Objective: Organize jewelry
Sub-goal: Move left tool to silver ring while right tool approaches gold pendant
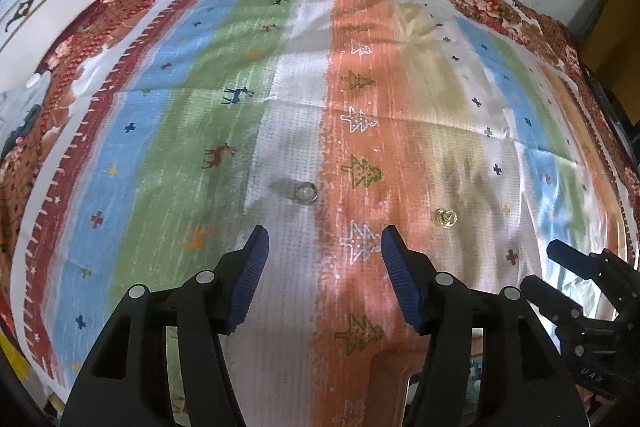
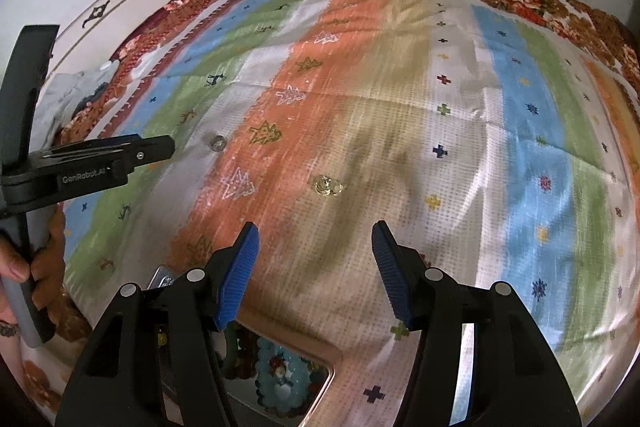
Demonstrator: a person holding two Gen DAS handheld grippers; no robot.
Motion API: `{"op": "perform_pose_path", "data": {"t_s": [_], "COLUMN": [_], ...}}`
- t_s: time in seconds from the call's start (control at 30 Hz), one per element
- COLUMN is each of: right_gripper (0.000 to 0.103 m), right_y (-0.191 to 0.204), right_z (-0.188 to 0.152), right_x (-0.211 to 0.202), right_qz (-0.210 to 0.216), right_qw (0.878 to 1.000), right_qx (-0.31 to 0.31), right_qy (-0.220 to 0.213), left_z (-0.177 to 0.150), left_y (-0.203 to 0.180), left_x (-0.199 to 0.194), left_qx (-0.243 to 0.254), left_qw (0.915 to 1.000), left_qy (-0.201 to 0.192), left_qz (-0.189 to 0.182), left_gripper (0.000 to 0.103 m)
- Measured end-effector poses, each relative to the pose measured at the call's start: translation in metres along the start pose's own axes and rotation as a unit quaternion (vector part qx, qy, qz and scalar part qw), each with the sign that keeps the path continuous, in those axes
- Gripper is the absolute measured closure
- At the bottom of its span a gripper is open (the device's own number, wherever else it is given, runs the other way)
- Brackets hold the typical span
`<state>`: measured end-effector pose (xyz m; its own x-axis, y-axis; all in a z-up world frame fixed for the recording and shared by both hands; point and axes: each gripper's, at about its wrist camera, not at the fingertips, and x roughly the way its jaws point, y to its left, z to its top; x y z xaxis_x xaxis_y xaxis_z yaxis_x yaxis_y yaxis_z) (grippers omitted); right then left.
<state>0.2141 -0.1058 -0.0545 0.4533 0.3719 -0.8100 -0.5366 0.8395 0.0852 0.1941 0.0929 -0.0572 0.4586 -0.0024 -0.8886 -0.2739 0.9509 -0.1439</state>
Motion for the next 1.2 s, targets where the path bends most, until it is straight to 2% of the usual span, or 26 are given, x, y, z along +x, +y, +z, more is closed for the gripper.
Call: {"op": "perform_pose_path", "data": {"t_s": [0.33,0.53,1.2], "right_gripper": [0.044,0.044,0.044], "right_y": [-0.002,-0.005,-0.005], "right_z": [0.014,0.021,0.038], "right_x": [0.020,0.028,0.078], "right_qz": [-0.001,-0.003,-0.004], "right_qw": [1.000,1.000,0.997], "right_qx": [-0.010,-0.013,-0.033], "right_qy": [0.018,0.021,0.072], "left_z": [0.015,0.022,0.033], "left_y": [0.007,0.008,0.006], "left_x": [0.027,0.039,0.074], "left_qx": [-0.012,-0.009,0.007], "left_qw": [0.9996,0.9993,0.9975], "left_qy": [0.027,0.036,0.068], "left_qz": [0.000,0.004,0.018], "left_gripper": [0.044,0.044,0.047]}}
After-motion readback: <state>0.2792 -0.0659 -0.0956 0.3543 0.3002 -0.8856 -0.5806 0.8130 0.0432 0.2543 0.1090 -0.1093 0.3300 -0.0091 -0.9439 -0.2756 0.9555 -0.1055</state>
